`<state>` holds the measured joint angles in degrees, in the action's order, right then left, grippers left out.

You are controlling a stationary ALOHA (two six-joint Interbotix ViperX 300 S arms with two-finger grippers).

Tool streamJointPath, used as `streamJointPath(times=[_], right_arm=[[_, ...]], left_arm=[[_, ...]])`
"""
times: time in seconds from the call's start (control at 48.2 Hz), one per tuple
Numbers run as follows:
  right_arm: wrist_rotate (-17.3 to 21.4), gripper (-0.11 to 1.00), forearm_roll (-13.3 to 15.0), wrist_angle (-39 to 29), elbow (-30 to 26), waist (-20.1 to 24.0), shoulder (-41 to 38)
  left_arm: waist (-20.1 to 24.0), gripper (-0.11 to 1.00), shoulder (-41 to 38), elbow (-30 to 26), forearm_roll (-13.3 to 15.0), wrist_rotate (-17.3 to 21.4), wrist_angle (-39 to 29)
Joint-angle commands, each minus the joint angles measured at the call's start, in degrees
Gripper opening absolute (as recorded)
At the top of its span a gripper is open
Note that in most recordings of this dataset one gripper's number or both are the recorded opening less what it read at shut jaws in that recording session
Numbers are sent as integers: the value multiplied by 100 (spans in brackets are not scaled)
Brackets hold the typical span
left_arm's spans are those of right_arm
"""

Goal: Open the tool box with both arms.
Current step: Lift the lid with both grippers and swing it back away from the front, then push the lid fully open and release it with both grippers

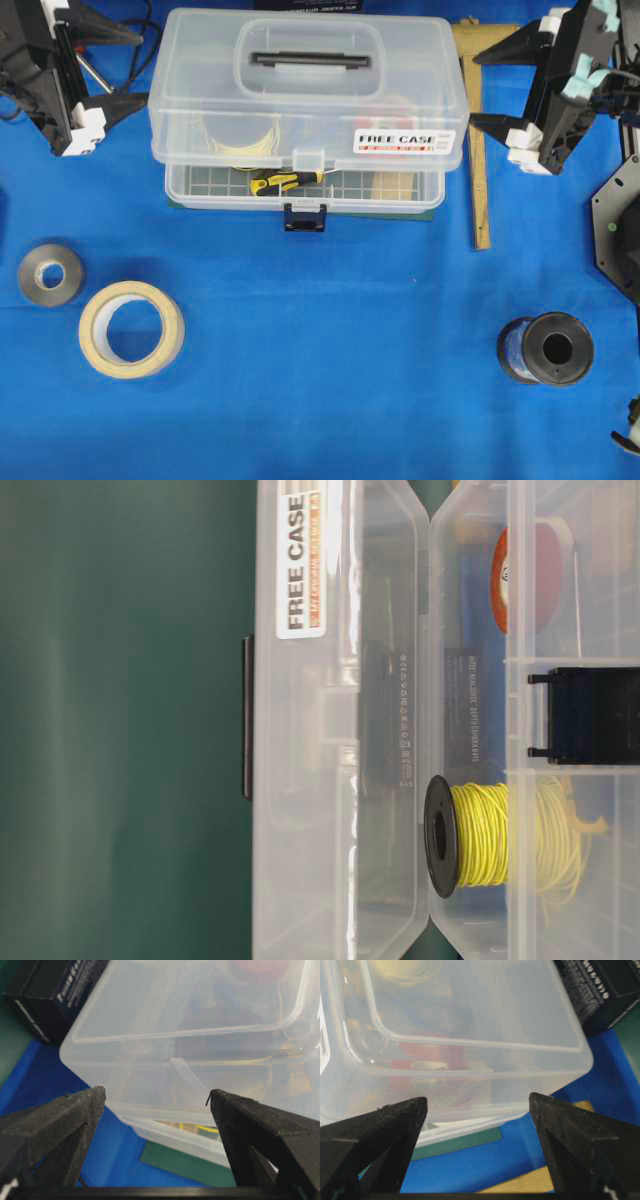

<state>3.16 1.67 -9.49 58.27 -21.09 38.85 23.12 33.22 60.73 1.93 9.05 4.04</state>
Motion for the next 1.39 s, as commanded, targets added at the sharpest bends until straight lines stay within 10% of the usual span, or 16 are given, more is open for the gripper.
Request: streamJointPath(times=[0.0,1.37], right_arm=[[18,85,-26,492,-519,9,53],[-9,85,9,1160,-879,-1591,-580]], left_arm=[[-62,91,18,-580,18,-26,149],[1178,91,-668,-1178,18,378,264]])
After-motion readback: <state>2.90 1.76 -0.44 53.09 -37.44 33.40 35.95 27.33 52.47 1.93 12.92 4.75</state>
